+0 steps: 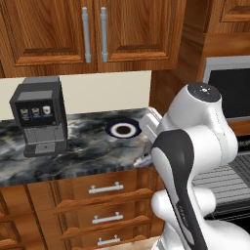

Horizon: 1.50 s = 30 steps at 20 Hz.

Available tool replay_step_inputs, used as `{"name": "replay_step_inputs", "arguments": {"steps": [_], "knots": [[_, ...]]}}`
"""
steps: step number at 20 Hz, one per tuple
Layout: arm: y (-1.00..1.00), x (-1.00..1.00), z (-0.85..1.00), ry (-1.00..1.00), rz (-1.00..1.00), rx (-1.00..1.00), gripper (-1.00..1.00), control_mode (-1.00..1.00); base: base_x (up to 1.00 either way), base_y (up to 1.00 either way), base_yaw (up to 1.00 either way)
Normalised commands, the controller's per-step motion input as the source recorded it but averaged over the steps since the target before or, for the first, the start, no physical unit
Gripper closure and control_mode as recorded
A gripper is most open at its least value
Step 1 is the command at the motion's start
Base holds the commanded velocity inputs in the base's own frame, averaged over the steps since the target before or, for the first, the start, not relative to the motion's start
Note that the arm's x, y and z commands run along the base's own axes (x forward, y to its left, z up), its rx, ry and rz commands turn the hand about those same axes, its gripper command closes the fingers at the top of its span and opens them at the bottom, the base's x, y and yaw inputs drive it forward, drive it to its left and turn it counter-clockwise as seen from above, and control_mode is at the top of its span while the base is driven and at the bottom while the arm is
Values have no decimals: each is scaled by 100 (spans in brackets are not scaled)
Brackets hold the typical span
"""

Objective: Take the fish from the oven and place it on the plate on the counter.

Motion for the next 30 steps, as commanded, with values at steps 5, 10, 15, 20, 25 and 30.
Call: {"name": "replay_step_inputs", "arguments": {"steps": [5,10,15,20,25,30], "knots": [[14,36,0,5,31,-8,100,-100,0,0,0],[23,18,0,4,32,-12,100,-100,0,0,0],[15,26,0,0,30,-14,100,-100,0,0,0],[4,8,-3,-5,25,-13,100,-100,0,0,0],[0,2,-10,-17,24,-10,100,-100,0,0,0],[0,15,-12,-25,23,-8,100,-100,0,0,0]]}}
